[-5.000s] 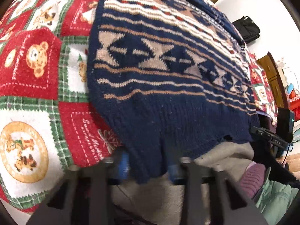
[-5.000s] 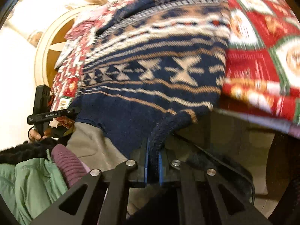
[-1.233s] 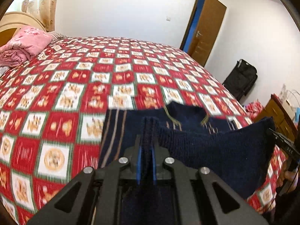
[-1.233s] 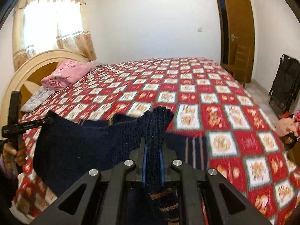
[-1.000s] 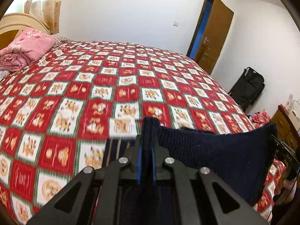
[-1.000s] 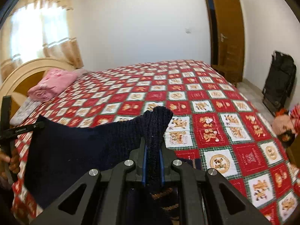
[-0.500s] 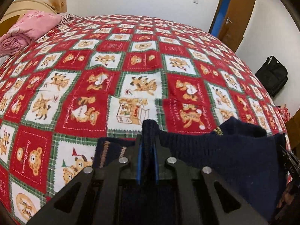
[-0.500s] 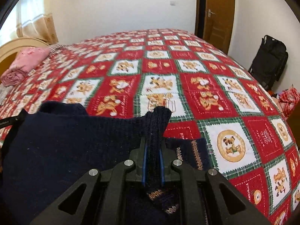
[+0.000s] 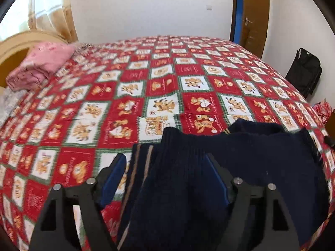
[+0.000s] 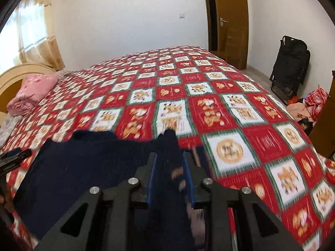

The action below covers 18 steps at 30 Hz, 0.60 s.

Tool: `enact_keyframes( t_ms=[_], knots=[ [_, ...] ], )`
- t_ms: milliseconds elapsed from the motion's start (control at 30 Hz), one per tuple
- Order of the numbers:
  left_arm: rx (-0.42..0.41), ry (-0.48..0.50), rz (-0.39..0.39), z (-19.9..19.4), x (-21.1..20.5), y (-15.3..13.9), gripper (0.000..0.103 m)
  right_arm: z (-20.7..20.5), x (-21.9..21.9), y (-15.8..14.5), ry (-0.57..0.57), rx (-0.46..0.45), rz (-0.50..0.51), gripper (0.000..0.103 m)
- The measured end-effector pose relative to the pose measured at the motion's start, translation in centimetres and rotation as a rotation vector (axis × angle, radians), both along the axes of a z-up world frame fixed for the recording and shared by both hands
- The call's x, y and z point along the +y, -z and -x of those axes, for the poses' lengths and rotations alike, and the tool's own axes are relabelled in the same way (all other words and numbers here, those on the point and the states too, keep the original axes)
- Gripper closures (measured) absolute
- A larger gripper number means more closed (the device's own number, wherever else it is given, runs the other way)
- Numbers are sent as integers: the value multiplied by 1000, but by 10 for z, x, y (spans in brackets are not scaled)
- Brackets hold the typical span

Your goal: Fold small clothes

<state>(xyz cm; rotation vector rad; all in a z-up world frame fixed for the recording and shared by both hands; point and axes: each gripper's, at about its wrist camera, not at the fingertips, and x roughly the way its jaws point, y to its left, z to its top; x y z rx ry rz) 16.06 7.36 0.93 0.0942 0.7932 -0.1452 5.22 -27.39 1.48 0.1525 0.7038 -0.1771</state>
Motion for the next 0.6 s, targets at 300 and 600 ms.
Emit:
enact_keyframes(
  t_ms=[300, 600],
  knots=[
    [36, -27, -49, 51, -7, 14, 25, 87, 46, 40, -44, 25, 80, 77],
    [109, -50, -79, 76, -13, 47, 25, 102, 29, 72, -9, 95, 7, 77]
  ],
)
